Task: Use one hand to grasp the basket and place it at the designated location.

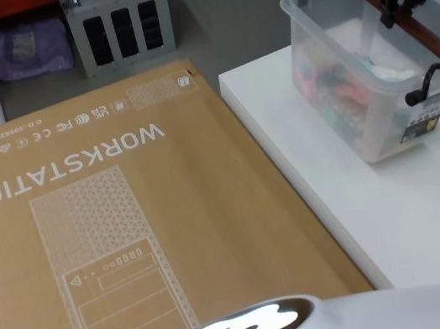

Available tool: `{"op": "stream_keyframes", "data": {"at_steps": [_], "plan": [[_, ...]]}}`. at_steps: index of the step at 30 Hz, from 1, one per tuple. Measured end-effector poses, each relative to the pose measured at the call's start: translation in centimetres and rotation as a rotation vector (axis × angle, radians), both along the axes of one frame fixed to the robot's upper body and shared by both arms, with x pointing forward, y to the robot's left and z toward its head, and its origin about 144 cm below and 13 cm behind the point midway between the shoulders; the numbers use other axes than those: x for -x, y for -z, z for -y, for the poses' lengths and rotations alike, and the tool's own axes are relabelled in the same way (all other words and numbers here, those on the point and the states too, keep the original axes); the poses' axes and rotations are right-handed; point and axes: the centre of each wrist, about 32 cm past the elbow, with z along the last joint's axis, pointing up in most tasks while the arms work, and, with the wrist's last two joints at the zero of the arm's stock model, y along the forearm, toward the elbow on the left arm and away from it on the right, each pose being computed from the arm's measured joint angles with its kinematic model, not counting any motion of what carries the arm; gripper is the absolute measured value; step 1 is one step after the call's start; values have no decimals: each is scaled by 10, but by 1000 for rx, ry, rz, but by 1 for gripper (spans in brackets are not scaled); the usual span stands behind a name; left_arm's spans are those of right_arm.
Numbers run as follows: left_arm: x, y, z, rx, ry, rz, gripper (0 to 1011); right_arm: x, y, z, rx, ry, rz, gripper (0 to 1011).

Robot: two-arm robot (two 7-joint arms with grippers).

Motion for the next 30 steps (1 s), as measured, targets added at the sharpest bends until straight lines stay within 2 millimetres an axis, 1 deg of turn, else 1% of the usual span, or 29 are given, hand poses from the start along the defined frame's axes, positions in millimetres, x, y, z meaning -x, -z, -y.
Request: {"op": "stream_keyframes", "data": {"at_steps": [8, 11, 12, 13, 18, 22, 30], "plan": [[0, 0, 0, 0, 0, 0, 0, 2, -5, 0, -3, -2, 11, 234], [0, 0, 0, 0, 0, 0, 0, 5, -13, -2, -3, -10, 30, 234], [0, 0, 0, 0, 0, 0, 0, 8, -20, -4, -4, -17, 50, 234], [0, 0, 0, 0, 0, 0, 0, 10, -23, -5, -4, -20, 58, 234], [0, 0, 0, 0, 0, 0, 0, 13, -33, -7, -3, -32, 83, 234], [0, 0, 0, 0, 0, 0, 0, 18, -45, -12, 0, -49, 116, 234], [0, 0, 0, 0, 0, 0, 0, 21, -53, -16, 4, -63, 140, 234]]}}
